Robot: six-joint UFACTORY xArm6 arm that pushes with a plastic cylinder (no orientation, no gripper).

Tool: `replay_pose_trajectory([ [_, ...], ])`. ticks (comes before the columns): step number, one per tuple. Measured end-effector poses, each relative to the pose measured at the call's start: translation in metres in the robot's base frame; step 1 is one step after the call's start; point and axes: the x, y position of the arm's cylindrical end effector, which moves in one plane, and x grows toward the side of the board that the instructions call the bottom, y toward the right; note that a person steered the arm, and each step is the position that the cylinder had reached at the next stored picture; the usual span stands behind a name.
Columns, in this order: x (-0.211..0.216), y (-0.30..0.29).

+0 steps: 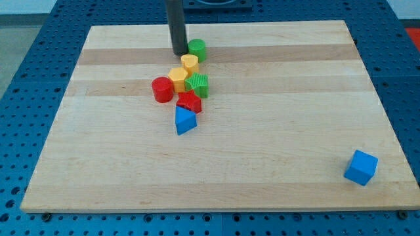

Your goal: Place the heart and red circle in a diagonal line to the bottom left of the green circle

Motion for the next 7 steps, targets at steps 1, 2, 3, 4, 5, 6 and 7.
replay_pose_trajectory([
  [1, -0.004, 0.019],
  [2, -0.009, 0.034],
  [3, -0.009, 0.007],
  [4, 0.007, -0.029],
  [5, 0.054, -0.014],
  [6, 0.086, 0.009],
  [7, 0.098, 0.009],
])
